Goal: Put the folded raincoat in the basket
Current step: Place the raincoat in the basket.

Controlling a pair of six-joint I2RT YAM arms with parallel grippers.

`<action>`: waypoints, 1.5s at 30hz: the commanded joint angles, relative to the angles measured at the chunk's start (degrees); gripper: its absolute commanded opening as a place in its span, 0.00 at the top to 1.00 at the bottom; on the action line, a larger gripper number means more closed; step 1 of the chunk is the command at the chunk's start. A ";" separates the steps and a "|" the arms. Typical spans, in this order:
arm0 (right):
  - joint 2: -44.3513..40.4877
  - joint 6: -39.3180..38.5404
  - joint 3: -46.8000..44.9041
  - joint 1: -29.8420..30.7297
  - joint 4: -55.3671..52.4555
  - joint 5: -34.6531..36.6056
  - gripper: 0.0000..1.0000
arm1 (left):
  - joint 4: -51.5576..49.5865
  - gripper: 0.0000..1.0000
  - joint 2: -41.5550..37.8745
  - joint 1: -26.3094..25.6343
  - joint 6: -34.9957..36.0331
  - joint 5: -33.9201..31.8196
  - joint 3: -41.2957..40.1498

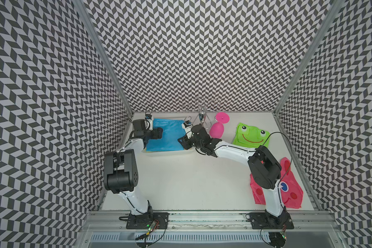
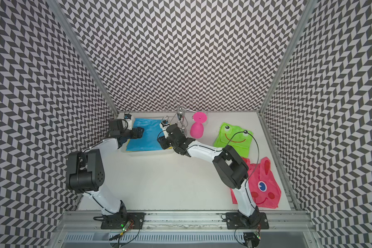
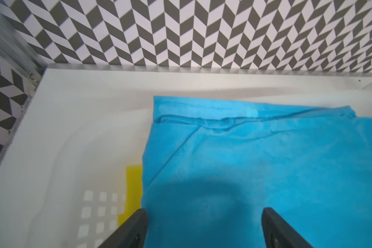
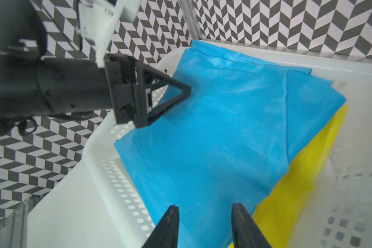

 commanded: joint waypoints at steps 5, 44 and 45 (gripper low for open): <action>-1.59 -6.68 1.04 0.54 0.21 5.89 0.55 | -0.30 0.14 3.62 -0.26 -1.76 -0.05 2.49; 3.68 -13.32 0.89 -2.72 5.98 -2.31 0.42 | 0.23 0.15 -7.92 0.12 6.97 10.08 -8.98; 3.95 -13.29 1.02 -2.80 5.62 -2.22 0.42 | 0.10 0.15 -7.90 0.09 6.95 9.99 -8.86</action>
